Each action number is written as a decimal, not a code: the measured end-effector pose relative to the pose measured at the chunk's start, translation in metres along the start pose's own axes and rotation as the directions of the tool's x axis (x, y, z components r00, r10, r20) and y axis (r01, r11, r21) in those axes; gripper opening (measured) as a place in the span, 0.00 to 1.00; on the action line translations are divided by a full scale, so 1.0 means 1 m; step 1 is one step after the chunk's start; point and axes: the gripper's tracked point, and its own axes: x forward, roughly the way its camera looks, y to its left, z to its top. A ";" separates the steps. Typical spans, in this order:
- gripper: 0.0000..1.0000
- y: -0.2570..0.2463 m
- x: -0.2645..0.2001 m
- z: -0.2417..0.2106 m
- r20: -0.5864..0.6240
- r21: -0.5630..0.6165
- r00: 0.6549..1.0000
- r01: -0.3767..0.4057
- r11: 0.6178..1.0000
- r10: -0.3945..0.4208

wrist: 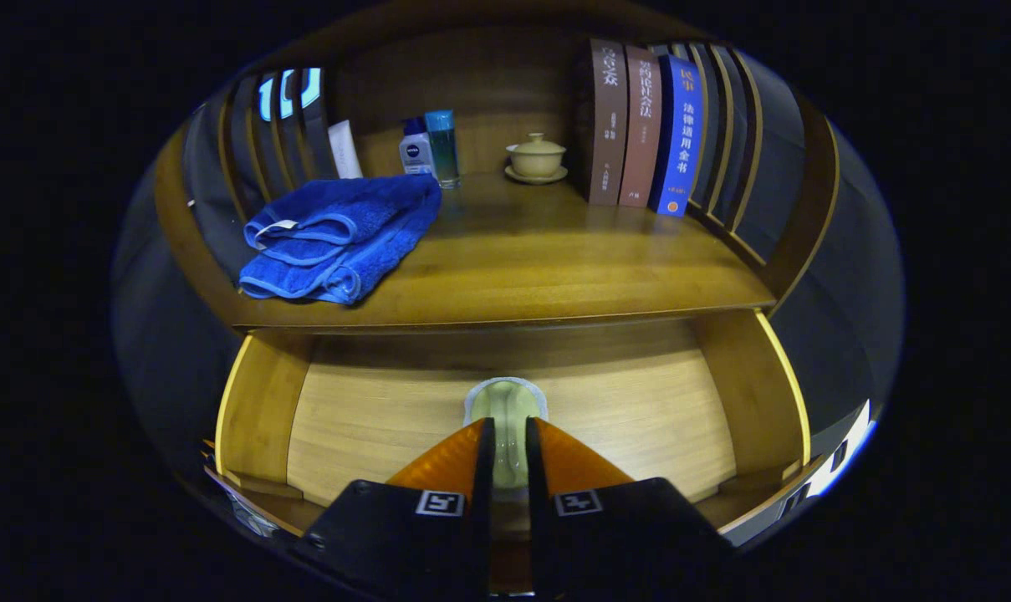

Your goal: Pull open the drawer, take out the items inside it, and place them on the countertop above the cabinet.

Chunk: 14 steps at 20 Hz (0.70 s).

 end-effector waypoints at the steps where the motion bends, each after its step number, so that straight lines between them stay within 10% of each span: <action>1: 0.22 -0.001 0.007 -0.005 -0.024 -0.007 1.000 0.010 1.000 -0.010; 6: 0.32 0.000 0.020 -0.004 -0.053 -0.037 0.998 0.025 0.999 -0.027; 10: 0.70 0.005 0.026 -0.002 -0.052 -0.048 0.998 0.023 0.999 -0.026; 14: 0.70 0.000 0.046 -0.021 -0.135 -0.047 0.990 0.034 0.998 -0.041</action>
